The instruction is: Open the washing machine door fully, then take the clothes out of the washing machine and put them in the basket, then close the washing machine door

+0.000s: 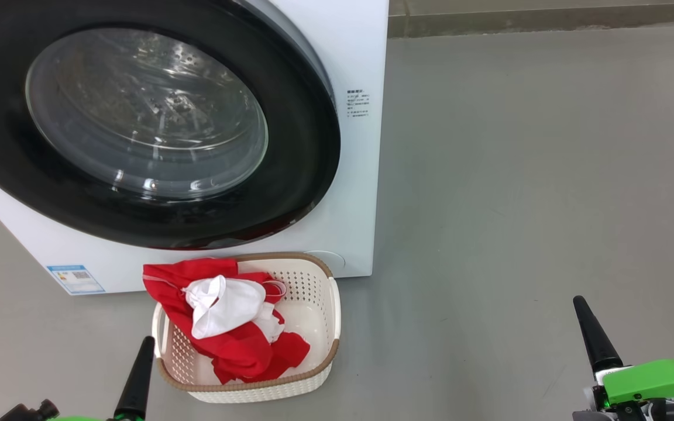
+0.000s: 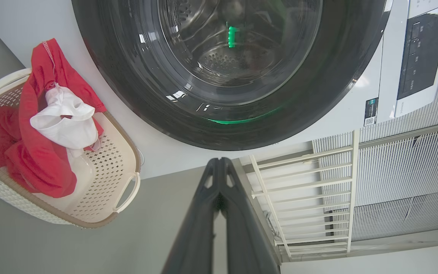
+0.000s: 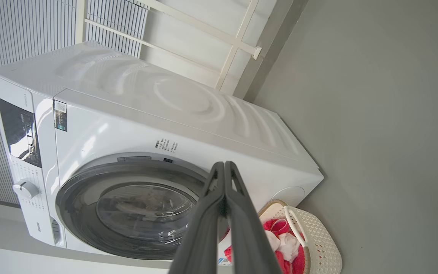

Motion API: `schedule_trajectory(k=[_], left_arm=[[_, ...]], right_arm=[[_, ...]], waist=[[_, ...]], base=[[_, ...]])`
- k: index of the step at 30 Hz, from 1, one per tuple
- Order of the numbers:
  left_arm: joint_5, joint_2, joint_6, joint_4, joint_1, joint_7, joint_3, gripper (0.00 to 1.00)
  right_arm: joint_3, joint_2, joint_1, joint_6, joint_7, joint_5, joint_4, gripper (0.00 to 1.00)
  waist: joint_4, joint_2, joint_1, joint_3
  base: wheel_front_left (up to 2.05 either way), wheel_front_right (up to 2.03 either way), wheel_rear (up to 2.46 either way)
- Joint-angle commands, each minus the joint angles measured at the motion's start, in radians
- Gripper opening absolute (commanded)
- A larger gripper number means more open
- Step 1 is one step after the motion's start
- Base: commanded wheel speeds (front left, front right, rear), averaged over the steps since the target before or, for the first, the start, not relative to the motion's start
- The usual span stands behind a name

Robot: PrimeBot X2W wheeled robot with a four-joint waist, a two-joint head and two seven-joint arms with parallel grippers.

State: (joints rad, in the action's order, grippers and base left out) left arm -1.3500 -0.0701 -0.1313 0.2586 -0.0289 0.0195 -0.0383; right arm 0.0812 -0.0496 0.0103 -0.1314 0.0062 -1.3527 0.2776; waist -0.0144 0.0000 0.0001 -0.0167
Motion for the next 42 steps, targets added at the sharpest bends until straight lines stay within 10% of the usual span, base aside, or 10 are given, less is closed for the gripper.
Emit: schedule_trajectory(k=[1,42], left_arm=[[-0.028,-0.007,0.0,-0.02,-0.043,0.01,-0.036,0.0],[-0.265,0.014,0.001,-0.014,-0.078,0.088,-0.068,0.0]], right_arm=[[-0.012,-0.016,0.053,0.001,0.01,-0.03,-0.029,0.0],[0.011,-0.016,0.096,0.001,0.09,-0.273,-0.034,0.0]], waist=[[0.001,0.0,0.0,0.001],[0.014,0.0,0.0,0.014]], base=[[0.0,0.0,0.0],[0.0,0.0,0.0]])
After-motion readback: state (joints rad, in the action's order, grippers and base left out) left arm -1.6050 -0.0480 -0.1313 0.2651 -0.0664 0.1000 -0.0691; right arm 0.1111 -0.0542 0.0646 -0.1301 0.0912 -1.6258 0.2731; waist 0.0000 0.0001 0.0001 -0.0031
